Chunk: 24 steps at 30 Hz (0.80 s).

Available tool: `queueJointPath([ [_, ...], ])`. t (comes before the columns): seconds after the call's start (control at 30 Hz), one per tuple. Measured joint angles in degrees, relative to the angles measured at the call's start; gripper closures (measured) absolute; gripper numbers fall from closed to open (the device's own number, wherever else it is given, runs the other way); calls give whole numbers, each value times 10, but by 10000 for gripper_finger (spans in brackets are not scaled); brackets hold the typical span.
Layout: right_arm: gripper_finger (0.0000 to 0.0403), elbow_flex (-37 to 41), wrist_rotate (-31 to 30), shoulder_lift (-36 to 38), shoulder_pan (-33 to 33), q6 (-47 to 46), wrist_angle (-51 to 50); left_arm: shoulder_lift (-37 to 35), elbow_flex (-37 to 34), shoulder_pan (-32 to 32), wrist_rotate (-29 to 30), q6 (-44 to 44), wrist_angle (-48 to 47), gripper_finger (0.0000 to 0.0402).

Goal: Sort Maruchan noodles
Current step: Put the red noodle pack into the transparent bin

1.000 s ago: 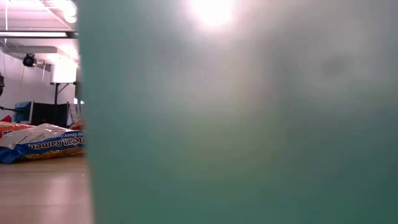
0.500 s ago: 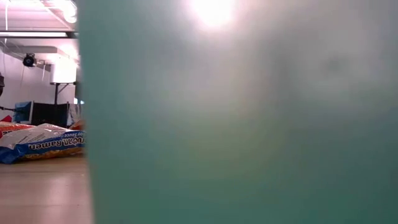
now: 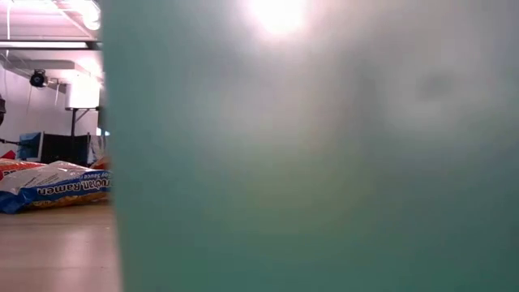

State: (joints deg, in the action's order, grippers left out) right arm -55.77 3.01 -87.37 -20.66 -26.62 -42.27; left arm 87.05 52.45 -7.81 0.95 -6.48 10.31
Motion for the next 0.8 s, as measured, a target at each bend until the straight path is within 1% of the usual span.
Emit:
queueJointPath([
  [0.07,247,-6,-1,6,-10,10,-11,0,0,0,0,0,0,357],
  [0.13,249,-20,-4,16,-17,67,-22,0,0,0,0,0,0,357],
  [0.23,252,-35,-5,27,-18,222,-41,0,0,0,0,0,-2,357],
  [0.3,252,-35,-18,26,-14,319,-50,0,0,0,0,0,-2,357],
  [0.47,253,-26,-32,27,-7,552,-33,0,0,0,0,0,-4,357],
  [0.6,257,-14,-47,27,-6,712,-34,0,-1,0,0,0,-6,357],
  [0.7,259,-10,-47,27,-6,776,-35,0,-1,0,0,1,-6,357],
  [0.8,258,-10,-45,27,-6,785,-33,0,-1,0,0,3,-6,357],
])
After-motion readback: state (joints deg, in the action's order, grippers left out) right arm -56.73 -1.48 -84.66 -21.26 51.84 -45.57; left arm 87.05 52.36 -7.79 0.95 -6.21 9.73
